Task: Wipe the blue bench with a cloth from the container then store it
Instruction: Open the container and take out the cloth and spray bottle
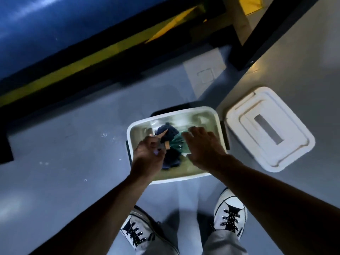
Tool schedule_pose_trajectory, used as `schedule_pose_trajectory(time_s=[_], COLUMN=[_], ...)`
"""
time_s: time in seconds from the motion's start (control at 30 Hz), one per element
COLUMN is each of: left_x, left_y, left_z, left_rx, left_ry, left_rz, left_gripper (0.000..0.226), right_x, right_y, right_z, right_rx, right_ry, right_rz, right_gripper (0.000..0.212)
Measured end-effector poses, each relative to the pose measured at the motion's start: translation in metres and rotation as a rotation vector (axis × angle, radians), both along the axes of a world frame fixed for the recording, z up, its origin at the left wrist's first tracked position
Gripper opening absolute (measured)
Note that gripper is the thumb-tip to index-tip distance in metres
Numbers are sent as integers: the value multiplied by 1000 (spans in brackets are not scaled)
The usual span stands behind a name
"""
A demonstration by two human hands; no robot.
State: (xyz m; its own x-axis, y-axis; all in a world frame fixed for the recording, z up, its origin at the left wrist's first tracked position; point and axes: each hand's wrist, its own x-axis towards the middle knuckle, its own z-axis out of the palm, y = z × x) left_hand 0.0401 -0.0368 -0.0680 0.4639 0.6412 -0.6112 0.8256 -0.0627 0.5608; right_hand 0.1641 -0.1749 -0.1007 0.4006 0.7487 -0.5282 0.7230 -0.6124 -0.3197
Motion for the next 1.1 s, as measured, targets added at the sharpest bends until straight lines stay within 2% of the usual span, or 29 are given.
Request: schedule_pose_trajectory(time_s=[0.07, 0.17, 0.23, 0.33, 0.4, 0.53, 0.6, 0.77, 0.9, 1.03, 1.1], left_x=[-13, -30, -38, -39, -30, -12, -13, -6, -1, -3, -9], left_y=[-3, -4, -5, -6, -9, -12, -14, -10, -9, -20, -32], left_z=[-9, -19, -23, -22, -24, -55, -85, -67, -28, 39, 75], left_rx=[-20, -71, -35, 55, 43, 71, 86, 88, -87, -205, -185], left_ry=[-27, -20, 31, 169, 218, 278, 286, 173, -14, -128, -186], left_rz=[57, 108, 121, -93, -195, -345, -338, -303, -151, 49, 43], left_gripper=[32, 31, 27, 25, 39, 96, 105, 67, 49, 34, 33], right_x=[-6, -12, -14, -10, -10, -9, -9, -18, -23, -30, -36], right_y=[13, 25, 25, 15, 8, -7, -13, -23, -28, -41, -55], right_z=[-18, -29, -23, -4, 8, 17, 15, 20, 51, 99, 121], right_rx=[-98, -135, -125, -60, 36, 180, 201, 271, 340, 363, 381], right_ry=[-73, -136, -119, -32, 15, 92, 97, 93, 128, 82, 78], right_rz=[87, 62, 15, -130, -215, -316, -352, -406, -515, -621, -670], right_gripper=[75, 68, 67, 72, 70, 78, 82, 83, 82, 78, 80])
